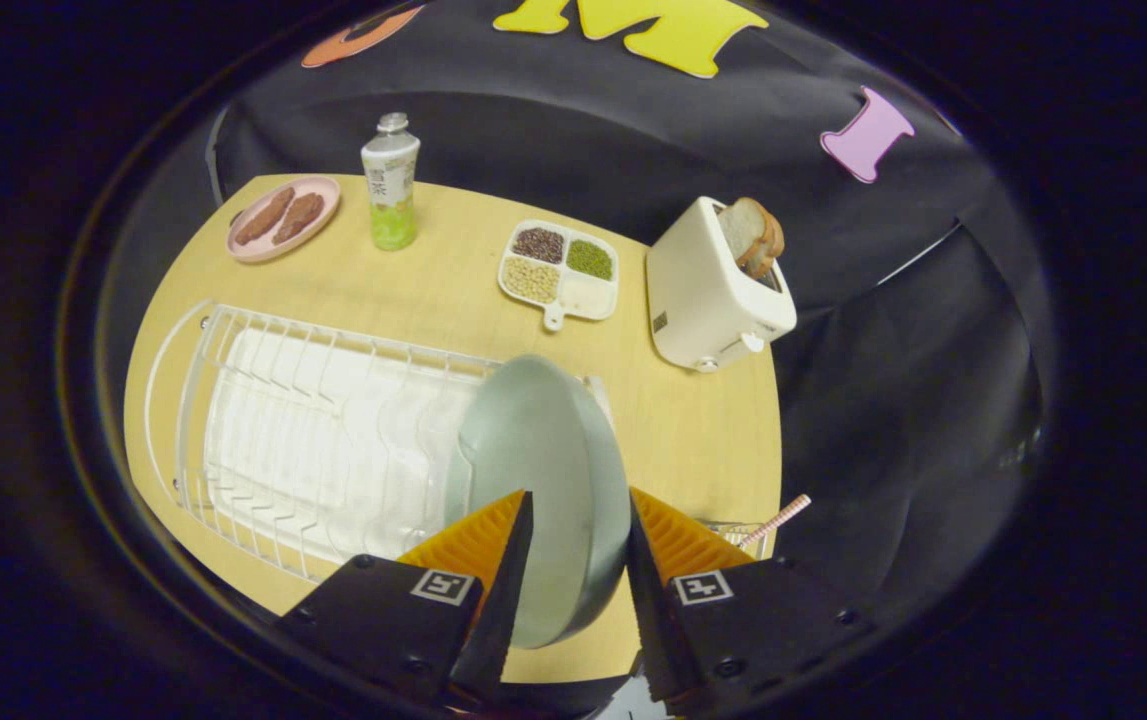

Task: Take the plate from the dish rack, then take the spoon from the basket and place it into the plate.

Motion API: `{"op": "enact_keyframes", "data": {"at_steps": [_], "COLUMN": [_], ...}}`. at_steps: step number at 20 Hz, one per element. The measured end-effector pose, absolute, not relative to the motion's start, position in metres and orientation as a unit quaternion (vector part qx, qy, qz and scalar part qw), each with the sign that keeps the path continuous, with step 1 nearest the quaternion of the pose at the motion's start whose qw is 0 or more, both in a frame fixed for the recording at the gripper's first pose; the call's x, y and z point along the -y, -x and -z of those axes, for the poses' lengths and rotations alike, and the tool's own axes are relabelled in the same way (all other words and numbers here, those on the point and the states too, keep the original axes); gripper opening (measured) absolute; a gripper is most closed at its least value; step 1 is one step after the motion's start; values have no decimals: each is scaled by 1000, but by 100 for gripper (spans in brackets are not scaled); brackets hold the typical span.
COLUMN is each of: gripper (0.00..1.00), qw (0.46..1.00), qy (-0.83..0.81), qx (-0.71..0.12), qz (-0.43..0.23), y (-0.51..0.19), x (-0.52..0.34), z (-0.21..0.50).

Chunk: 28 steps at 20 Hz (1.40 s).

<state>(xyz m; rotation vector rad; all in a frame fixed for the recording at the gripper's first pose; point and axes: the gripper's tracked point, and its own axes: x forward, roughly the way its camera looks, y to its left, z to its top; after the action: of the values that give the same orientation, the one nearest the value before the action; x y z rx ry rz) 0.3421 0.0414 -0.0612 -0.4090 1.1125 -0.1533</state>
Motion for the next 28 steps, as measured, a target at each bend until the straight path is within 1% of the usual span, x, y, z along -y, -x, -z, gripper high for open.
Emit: {"op": "enact_keyframes", "data": {"at_steps": [3, 5, 9, 11, 14, 19, 24, 26, 28], "gripper": [45, 34, 25, 21, 19, 18, 18, 18, 18], "qw": [821, 823, 828, 837, 848, 851, 854, 864, 880], "qy": [221, 224, 227, 217, 192, 238, 292, 279, 248], "qx": [-518, -510, -487, -470, -450, -412, -332, -320, -320], "qz": [94, 113, 162, 177, 204, 224, 275, 272, 248], "y": [-336, -335, -336, -339, -336, -329, -325, -317, -306], "x": [-46, -49, -46, -48, -49, -57, -48, -45, -43], "z": [56, 53, 50, 49, 47, 40, 12, 8, 9]}}
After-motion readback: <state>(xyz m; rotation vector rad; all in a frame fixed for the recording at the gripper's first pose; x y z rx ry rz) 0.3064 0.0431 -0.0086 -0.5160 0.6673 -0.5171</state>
